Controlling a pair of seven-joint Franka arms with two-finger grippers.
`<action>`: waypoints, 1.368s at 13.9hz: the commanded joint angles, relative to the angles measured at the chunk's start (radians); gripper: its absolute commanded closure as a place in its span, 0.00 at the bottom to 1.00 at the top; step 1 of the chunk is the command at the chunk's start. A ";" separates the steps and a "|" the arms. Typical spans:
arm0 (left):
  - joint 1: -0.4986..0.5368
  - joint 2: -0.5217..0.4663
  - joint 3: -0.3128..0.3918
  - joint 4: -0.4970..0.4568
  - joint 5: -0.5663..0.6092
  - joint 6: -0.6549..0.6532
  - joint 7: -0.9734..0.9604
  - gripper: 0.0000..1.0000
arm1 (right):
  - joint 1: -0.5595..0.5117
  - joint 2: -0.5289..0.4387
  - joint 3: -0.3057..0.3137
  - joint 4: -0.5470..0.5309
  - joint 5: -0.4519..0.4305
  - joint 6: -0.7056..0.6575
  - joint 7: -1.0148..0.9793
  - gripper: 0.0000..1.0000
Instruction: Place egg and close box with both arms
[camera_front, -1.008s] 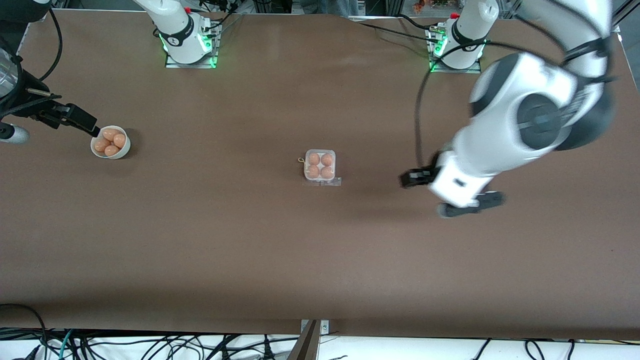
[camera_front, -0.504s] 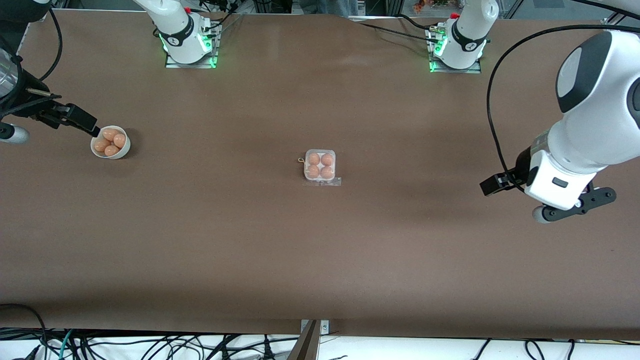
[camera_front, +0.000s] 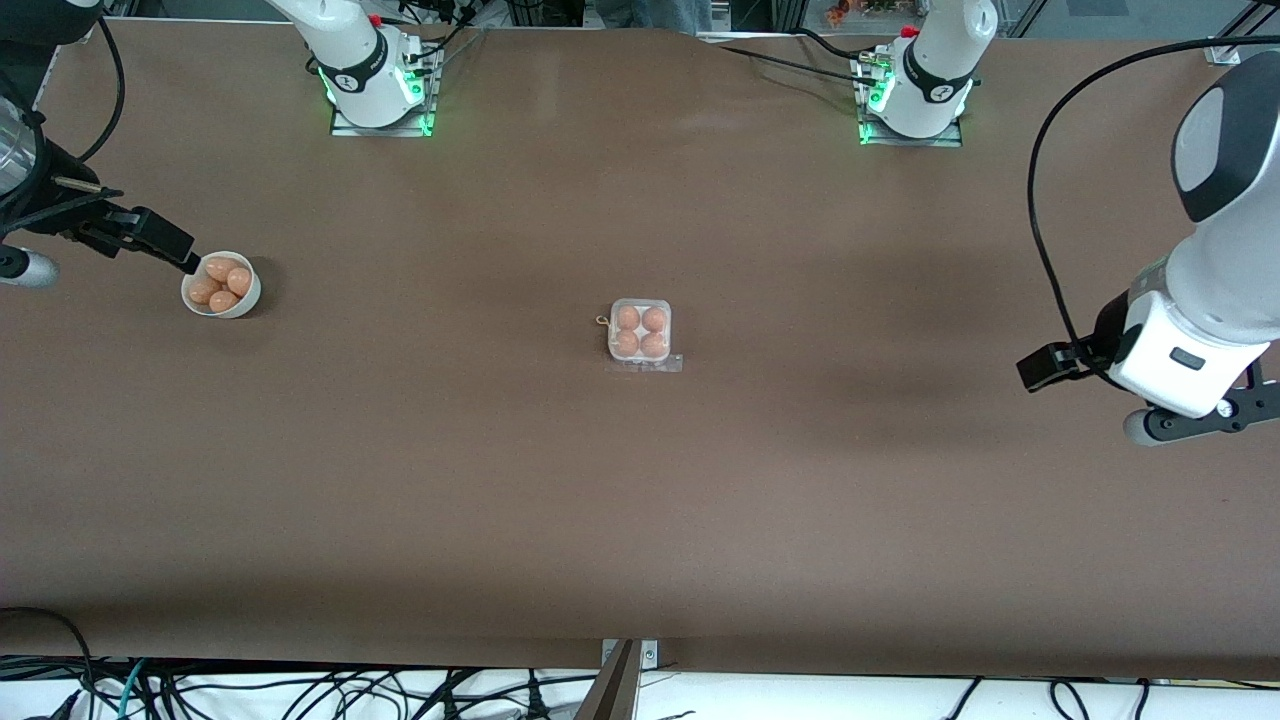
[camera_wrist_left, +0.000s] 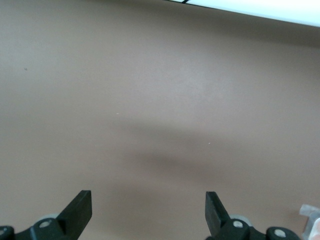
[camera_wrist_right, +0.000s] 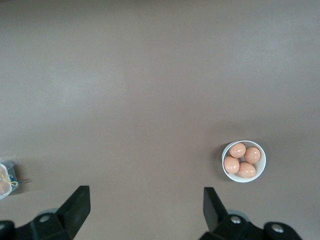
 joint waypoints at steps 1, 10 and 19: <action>0.029 -0.105 0.028 -0.136 -0.003 0.079 0.102 0.00 | -0.005 0.002 0.000 0.016 0.016 -0.017 -0.012 0.00; 0.144 -0.164 0.051 -0.178 -0.185 -0.013 0.258 0.00 | -0.007 0.004 -0.004 0.016 0.016 -0.017 -0.024 0.00; -0.047 -0.294 0.269 -0.381 -0.187 0.008 0.335 0.00 | -0.007 0.004 -0.006 0.016 0.016 -0.015 -0.026 0.00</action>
